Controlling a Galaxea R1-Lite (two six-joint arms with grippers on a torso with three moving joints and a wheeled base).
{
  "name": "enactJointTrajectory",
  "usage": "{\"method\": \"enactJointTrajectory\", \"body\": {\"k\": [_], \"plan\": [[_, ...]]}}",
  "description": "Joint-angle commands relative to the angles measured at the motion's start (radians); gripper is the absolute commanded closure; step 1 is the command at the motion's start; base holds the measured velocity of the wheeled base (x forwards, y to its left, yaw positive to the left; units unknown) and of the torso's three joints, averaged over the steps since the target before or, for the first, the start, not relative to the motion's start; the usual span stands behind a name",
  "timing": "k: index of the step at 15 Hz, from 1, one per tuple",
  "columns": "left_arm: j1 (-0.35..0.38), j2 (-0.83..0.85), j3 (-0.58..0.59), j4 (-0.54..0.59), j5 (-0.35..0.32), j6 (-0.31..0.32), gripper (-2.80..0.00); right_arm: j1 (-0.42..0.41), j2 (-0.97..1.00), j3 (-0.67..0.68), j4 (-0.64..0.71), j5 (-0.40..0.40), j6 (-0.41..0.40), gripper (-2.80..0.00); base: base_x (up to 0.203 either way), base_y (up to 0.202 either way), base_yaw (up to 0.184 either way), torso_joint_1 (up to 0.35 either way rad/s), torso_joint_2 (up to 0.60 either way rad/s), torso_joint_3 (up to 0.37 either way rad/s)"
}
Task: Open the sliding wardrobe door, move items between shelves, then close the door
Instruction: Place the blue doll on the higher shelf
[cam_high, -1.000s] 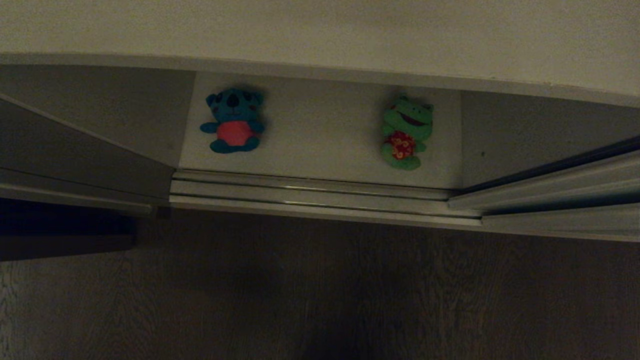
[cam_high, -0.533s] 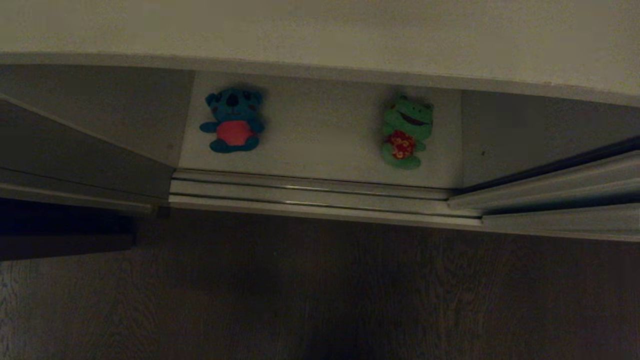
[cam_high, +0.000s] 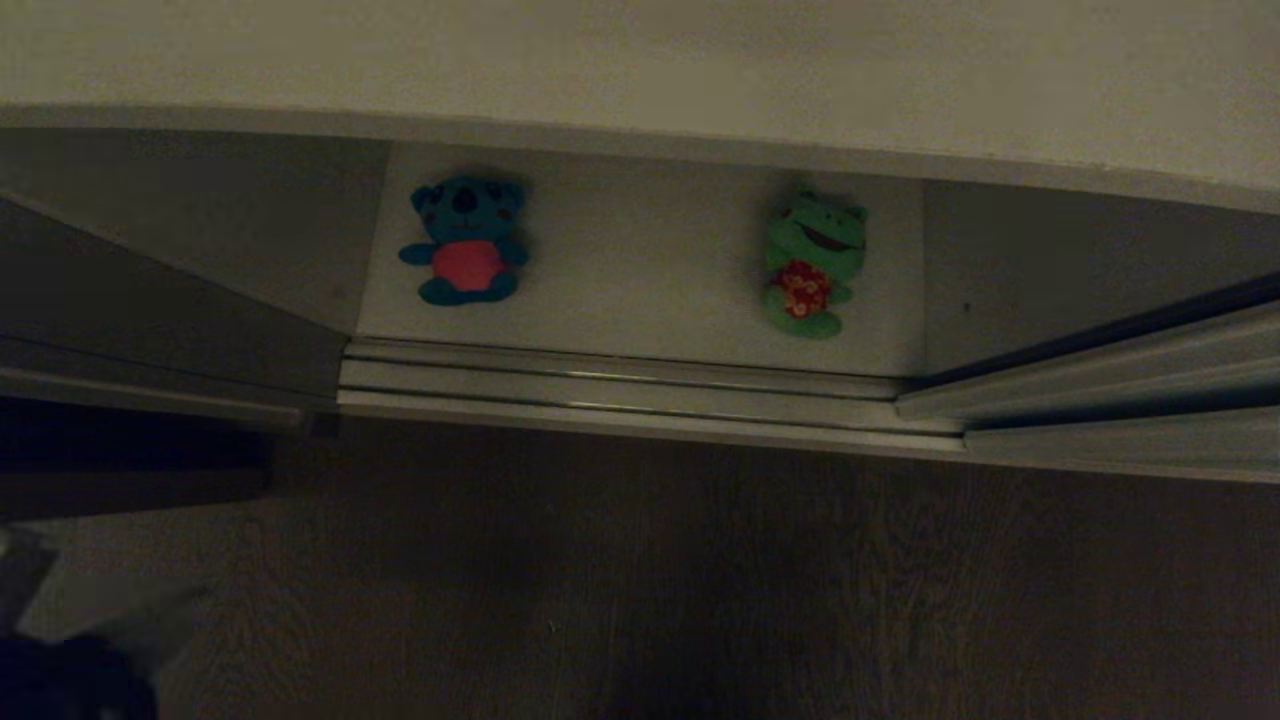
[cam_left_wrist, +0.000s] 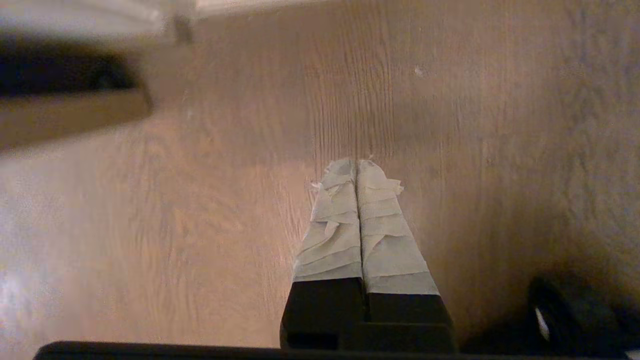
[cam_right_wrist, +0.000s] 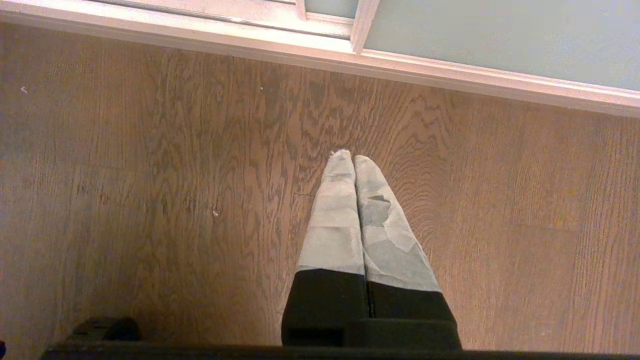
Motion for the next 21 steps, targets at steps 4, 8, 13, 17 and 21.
{"method": "enactJointTrajectory", "body": {"k": [4,8,13,17,21], "plan": [[-0.001,0.599,-0.138,-0.369,-0.005,0.024,0.0,0.0,0.0,0.002,-0.001,0.0,0.0,0.0,0.0,0.0,0.0,0.0,0.0,0.0],[-0.001,0.866,-0.317,-0.608,0.014,-0.029,0.0,0.0,0.0,0.002,-0.001,-0.001,0.001,0.0,0.0,0.0,0.0,0.0,0.0,0.0],[-0.001,0.996,-0.593,-0.673,0.102,-0.137,-2.8,0.0,-0.002,0.002,-0.001,0.0,-0.001,0.0,0.0,0.0,0.0,0.0,0.0,0.0],[-0.001,1.047,-0.721,-0.611,0.107,-0.228,-2.8,0.0,-0.002,0.002,-0.001,0.0,-0.001,0.0,0.0,0.0,0.0,0.0,0.0,0.0],[-0.002,1.127,-0.905,-0.449,0.107,-0.331,-2.8,0.0,0.0,0.002,-0.001,0.0,0.001,0.0,0.0,0.0,0.0,0.0,0.0,0.0]]}}
